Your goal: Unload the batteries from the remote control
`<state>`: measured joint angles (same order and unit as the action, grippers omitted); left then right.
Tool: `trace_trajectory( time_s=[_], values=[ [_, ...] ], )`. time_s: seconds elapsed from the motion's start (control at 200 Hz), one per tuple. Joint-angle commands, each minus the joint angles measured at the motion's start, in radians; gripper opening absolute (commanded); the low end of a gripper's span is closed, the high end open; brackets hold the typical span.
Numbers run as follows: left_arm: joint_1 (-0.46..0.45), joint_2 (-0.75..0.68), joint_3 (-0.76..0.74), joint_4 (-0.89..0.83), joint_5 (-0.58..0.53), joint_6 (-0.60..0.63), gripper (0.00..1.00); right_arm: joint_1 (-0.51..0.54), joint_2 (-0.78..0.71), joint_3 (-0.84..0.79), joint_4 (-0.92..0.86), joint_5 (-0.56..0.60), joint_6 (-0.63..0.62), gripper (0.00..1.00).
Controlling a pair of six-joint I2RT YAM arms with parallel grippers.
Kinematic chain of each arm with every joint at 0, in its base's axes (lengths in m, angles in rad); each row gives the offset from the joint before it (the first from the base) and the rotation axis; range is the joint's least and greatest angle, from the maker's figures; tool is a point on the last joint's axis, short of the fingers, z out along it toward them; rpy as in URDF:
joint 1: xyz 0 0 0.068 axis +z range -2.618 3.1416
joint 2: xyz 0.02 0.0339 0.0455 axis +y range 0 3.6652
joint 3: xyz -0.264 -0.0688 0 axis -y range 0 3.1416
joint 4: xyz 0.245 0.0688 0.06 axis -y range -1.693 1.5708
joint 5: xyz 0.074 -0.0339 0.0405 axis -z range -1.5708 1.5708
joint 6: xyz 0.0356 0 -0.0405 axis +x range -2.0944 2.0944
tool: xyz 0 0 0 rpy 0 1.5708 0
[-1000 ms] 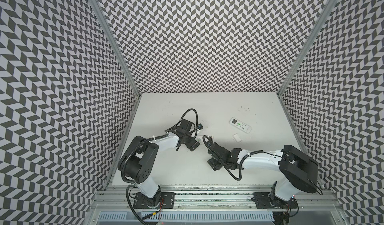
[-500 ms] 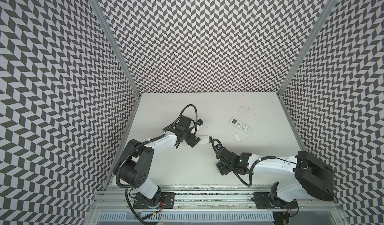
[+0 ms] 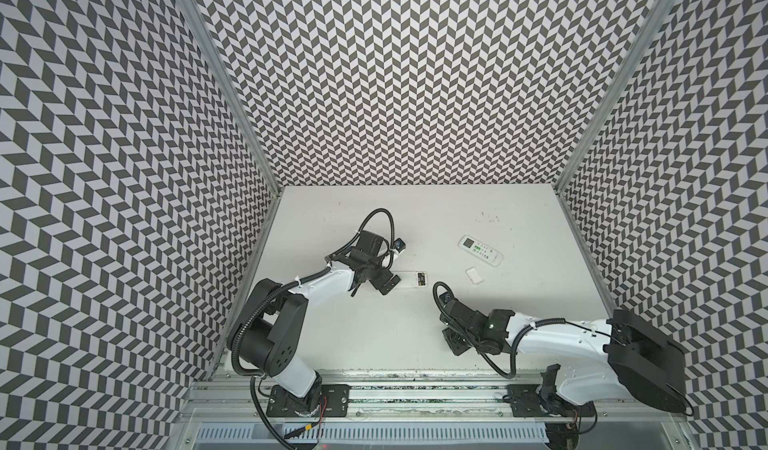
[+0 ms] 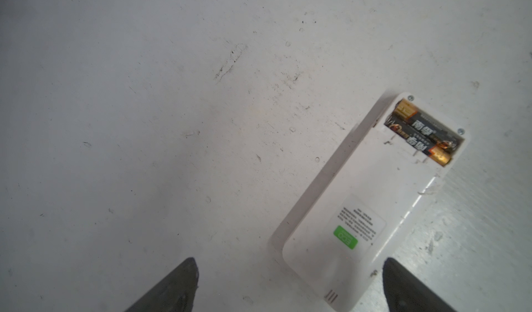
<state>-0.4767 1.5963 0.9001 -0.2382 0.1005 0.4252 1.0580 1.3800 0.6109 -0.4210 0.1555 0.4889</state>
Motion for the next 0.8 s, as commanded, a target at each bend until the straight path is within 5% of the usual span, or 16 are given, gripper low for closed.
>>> trace_trajectory(
  time_s=[0.0, 0.351, 0.601, 0.796],
  values=[
    [0.009, -0.030, 0.028, -0.008, 0.006, -0.015, 1.00, 0.007, -0.021, -0.013, -0.027, -0.038, 0.035, 0.40],
    [0.131, -0.135, 0.049, -0.018, 0.158, -0.111, 0.99, 0.007, 0.029, 0.032, -0.036, -0.013, -0.013, 0.05],
    [0.293, -0.251, -0.013, -0.008, 0.441, -0.135, 0.97, 0.001, 0.030, 0.097, -0.029, 0.057, -0.080, 0.00],
    [0.326, -0.274, 0.022, -0.077, 0.587, -0.100, 0.97, -0.025, -0.016, 0.166, 0.024, 0.078, -0.240, 0.00]
  ],
)
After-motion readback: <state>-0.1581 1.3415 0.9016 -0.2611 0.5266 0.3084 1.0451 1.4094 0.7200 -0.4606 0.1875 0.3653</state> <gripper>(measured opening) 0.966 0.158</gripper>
